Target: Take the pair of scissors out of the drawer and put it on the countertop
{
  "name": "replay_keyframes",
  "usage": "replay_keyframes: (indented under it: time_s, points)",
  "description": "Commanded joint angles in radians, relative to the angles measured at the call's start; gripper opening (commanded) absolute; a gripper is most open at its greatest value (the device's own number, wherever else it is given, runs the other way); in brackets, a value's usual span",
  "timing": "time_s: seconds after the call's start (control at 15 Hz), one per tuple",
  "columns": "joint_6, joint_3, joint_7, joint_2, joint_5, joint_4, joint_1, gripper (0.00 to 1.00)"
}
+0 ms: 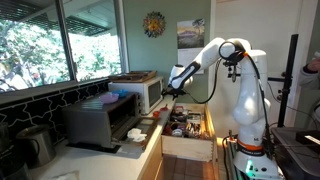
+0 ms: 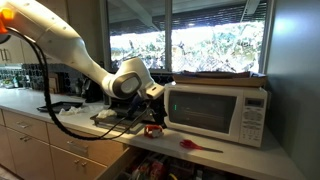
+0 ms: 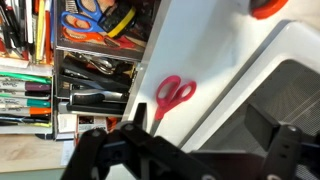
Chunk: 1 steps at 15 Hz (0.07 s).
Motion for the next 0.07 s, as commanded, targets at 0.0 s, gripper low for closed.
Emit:
replay_keyframes:
  time_s: [0.0]
  points:
    - [0.031, -0.013, -0.071, -0.037, 0.07, -0.038, 0.026, 1.0]
